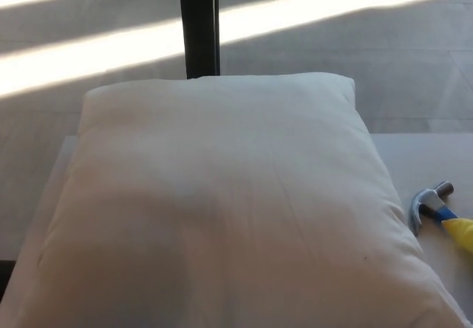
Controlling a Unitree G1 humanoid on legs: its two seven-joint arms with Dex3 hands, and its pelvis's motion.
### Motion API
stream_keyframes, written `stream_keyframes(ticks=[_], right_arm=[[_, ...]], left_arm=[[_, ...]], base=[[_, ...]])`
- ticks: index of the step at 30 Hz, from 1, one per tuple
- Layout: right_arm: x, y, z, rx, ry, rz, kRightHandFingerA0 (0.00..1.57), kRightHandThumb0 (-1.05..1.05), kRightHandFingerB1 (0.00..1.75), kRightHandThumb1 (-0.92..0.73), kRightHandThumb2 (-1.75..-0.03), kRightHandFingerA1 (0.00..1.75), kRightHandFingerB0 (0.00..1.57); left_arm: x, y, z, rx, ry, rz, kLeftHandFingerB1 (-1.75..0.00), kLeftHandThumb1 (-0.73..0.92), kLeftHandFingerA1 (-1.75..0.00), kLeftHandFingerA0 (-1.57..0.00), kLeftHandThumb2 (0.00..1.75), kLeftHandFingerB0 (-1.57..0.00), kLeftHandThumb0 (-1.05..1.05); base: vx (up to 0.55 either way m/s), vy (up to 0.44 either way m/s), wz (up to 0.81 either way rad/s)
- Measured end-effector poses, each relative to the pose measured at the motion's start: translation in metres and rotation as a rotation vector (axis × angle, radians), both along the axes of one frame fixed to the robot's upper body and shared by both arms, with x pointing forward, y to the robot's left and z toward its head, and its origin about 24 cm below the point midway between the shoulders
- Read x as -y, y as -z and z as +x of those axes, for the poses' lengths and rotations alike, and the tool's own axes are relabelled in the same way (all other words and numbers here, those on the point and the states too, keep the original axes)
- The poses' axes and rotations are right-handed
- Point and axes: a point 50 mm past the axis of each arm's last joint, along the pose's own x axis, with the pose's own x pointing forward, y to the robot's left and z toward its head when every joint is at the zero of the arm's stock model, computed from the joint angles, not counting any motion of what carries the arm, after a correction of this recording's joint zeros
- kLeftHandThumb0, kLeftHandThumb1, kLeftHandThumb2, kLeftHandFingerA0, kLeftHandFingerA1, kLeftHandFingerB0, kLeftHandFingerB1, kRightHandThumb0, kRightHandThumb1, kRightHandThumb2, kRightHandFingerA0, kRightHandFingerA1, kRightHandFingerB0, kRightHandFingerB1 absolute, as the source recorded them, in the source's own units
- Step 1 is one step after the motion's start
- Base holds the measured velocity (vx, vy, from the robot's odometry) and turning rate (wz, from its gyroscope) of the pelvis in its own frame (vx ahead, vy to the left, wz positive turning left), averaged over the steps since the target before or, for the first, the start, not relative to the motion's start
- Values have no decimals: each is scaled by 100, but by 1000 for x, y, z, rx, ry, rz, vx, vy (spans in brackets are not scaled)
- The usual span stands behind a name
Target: A hammer is kept on the right hand side and a pillow is kept on the left hand side on the desk infront of the robot and the robot uses its right hand to pick up the hammer and makes a downward swinging motion to hit the pillow
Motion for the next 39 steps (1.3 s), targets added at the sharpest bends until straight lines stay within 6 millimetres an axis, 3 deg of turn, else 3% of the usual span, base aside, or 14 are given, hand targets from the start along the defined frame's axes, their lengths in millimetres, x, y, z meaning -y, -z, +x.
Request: stream_keyframes(ticks=[1, 3, 6, 12, 13, 15, 16, 17, 22, 23, 24, 29, 31, 39], right_arm=[[1, 0, -1, 8, -1, 23, 94, -20, 163, -55, -113, 175, 84], [2, -2, -2, 29, 5, 77, 94, -16, 166, -51, -125, 175, 84], [7, -3, -4, 53, 27, 152, 98, -16, 159, -49, -129, 175, 90], [18, -5, -9, 87, 68, 286, 98, -24, 162, -52, -115, 175, 88], [20, -5, -10, 92, 76, 309, 114, -31, 148, -56, -97, 174, 78], [24, -5, -11, 103, 91, 347, 114, -31, 148, -56, -97, 174, 78], [25, -6, -12, 108, 100, 365, 95, -27, 158, -52, -100, 175, 79], [26, -6, -12, 115, 109, 383, 99, -26, 173, -47, -115, 175, 78], [28, -10, -12, 174, 148, 496, 103, -25, 164, -52, -118, 175, 87], [28, -12, -11, 190, 158, 521, 105, -25, 168, -42, -135, 175, 82], [29, -13, -11, 206, 167, 545, 105, -26, 168, -40, -135, 175, 82], [28, -16, -10, 254, 214, 664, 104, -22, 175, -53, -126, 175, 72], [25, -17, -9, 268, 232, 718, 98, -19, 175, -69, -111, 175, 67], [4, -23, 2, 293, 242, 918, 97, -22, 175, -72, -102, 175, 59]], left_arm=[[0, 0, 0, 0, 2, 0, -52, 73, -62, -72, 62, -63, -53], [0, 0, 0, 0, 3, -1, -54, 74, -65, -71, 62, -62, -54], [0, 0, 1, 2, 4, -2, -53, 73, -64, -72, 62, -63, -53], [0, 0, 1, 3, 7, -4, -53, 72, -62, -73, 62, -64, -52], [0, -1, 1, 4, 8, -4, -53, 73, -60, -71, 62, -63, -52], [-1, -1, 2, 6, 11, -1, -53, 73, -60, -71, 62, -63, -52], [-2, -2, 2, 8, 14, 2, -54, 73, -61, -71, 62, -64, -52], [-2, -3, 2, 10, 16, 4, -53, 73, -61, -70, 62, -62, -53], [-2, -3, 3, 20, 20, 2, -51, 72, -60, -72, 62, -63, -53], [-2, -3, 3, 23, 20, 2, -53, 73, -62, -71, 62, -63, -53], [-2, -3, 3, 23, 20, 2, -52, 73, -62, -70, 62, -62, -53], [-1, -3, 3, 25, 21, -3, -53, 73, -61, -69, 62, -62, -55], [-1, -2, 3, 25, 21, -4, -51, 72, -60, -72, 62, -62, -53], [-1, -2, 4, 27, 21, -6, -52, 73, -60, -70, 62, -61, -51]], base=[[0, 0, 0], [0, 0, 0], [0, 0, 0], [0, 0, 0], [0, 0, 0], [0, 0, 0], [0, 0, 0], [0, 0, 0], [0, 0, 0], [0, 0, 0], [0, 0, 0], [0, 0, 0], [0, 0, 0], [0, 0, 0]])
